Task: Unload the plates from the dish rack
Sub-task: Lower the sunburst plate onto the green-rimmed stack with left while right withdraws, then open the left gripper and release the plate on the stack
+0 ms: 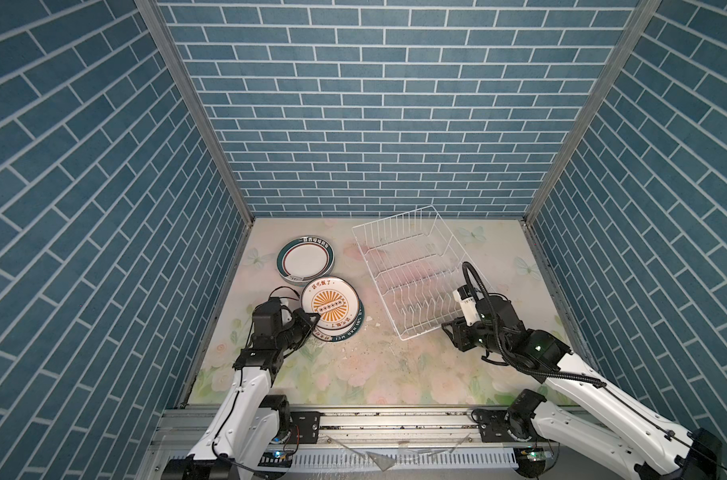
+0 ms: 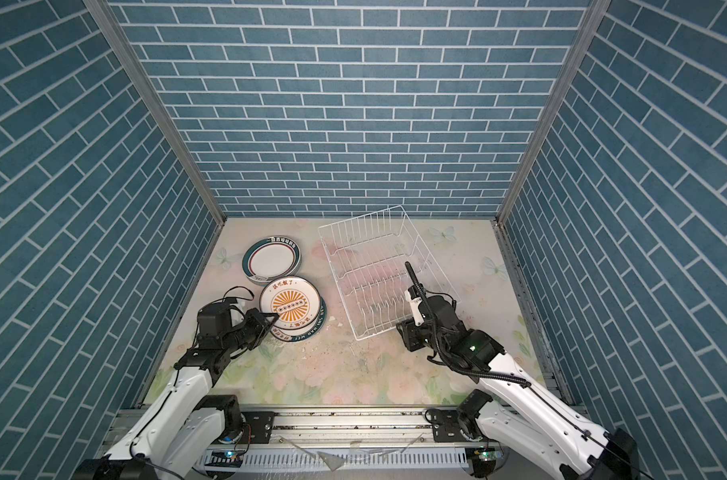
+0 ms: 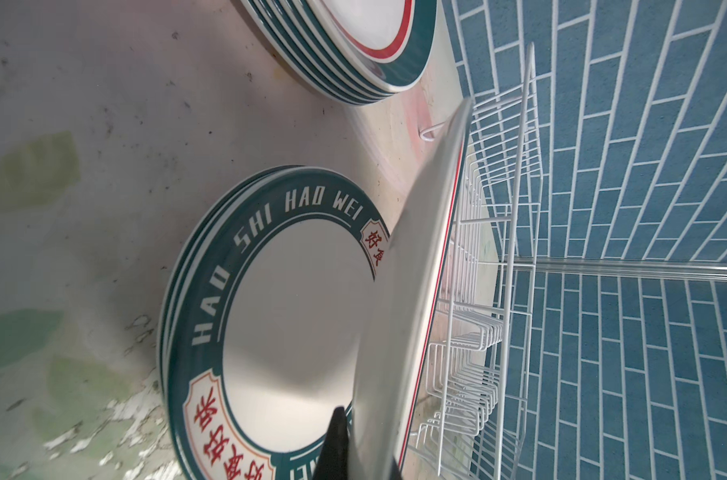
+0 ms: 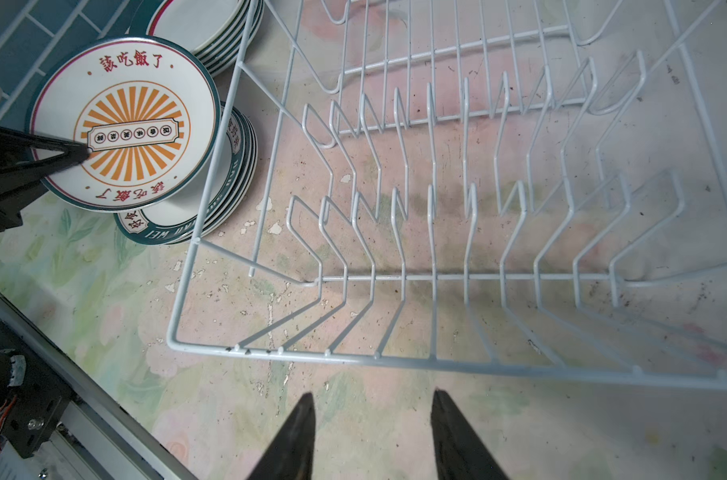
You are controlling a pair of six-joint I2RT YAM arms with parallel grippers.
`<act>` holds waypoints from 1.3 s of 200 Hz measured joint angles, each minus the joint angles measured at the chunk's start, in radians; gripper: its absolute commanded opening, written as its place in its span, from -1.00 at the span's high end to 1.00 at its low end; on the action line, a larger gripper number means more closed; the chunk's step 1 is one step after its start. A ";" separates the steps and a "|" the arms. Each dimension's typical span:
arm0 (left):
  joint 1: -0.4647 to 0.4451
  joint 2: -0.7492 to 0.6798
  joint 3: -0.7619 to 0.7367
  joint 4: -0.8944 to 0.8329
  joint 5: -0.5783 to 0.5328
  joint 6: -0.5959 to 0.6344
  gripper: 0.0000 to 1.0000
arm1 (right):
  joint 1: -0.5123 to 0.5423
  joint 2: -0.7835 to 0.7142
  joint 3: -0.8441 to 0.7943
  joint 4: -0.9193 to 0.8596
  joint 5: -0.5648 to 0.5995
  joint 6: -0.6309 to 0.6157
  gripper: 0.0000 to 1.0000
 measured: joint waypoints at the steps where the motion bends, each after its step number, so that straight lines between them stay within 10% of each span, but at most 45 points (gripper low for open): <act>1: 0.000 0.000 0.000 0.001 0.000 0.000 1.00 | 0.000 0.000 0.000 0.000 0.000 0.000 0.07; 184: 0.000 0.034 -0.018 -0.068 0.014 0.062 0.65 | 0.000 0.031 0.014 -0.002 -0.015 -0.006 0.07; 260: 0.000 0.061 0.035 -0.149 0.007 0.128 0.08 | 0.000 0.049 0.028 0.000 -0.016 -0.007 0.07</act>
